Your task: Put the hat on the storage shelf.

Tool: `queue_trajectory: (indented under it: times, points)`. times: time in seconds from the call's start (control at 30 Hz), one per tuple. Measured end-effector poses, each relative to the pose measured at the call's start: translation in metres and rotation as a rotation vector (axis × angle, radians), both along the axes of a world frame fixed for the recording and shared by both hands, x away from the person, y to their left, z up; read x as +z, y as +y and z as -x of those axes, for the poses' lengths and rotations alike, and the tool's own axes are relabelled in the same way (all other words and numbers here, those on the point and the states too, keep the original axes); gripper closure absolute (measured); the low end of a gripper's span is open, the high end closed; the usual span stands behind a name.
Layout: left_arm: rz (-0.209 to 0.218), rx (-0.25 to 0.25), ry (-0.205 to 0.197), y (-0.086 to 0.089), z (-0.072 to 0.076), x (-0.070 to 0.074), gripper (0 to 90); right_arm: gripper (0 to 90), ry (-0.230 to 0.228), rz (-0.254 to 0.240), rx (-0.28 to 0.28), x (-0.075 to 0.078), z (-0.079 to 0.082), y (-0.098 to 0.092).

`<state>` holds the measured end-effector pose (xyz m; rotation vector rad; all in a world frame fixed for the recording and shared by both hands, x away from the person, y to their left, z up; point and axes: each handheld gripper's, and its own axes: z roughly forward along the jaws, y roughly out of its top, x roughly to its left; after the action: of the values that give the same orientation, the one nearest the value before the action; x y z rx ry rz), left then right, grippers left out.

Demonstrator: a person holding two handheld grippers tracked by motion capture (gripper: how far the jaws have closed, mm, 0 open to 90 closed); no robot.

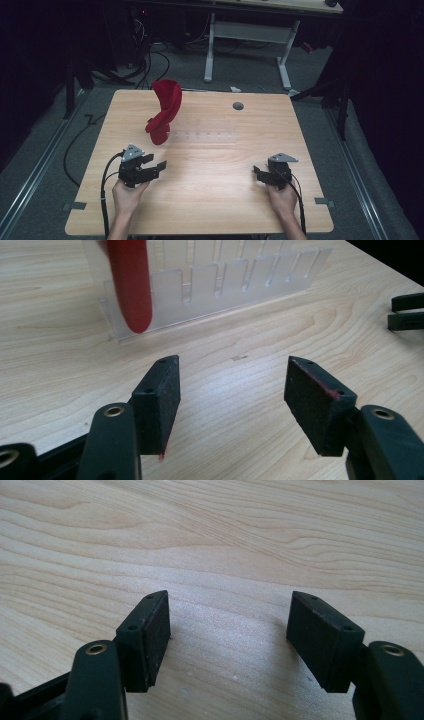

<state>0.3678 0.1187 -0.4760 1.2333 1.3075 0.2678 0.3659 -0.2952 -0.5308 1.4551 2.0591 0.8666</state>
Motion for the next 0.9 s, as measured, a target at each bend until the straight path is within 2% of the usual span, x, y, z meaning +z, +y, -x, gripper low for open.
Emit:
queue_trajectory:
  times: [0.9]
  points:
    - [-0.002, -0.062, -0.001, -0.033, 0.008, -0.014, 36.6, 34.1, -0.001, 0.001, 0.004, 0.000, 0.000, 0.000]
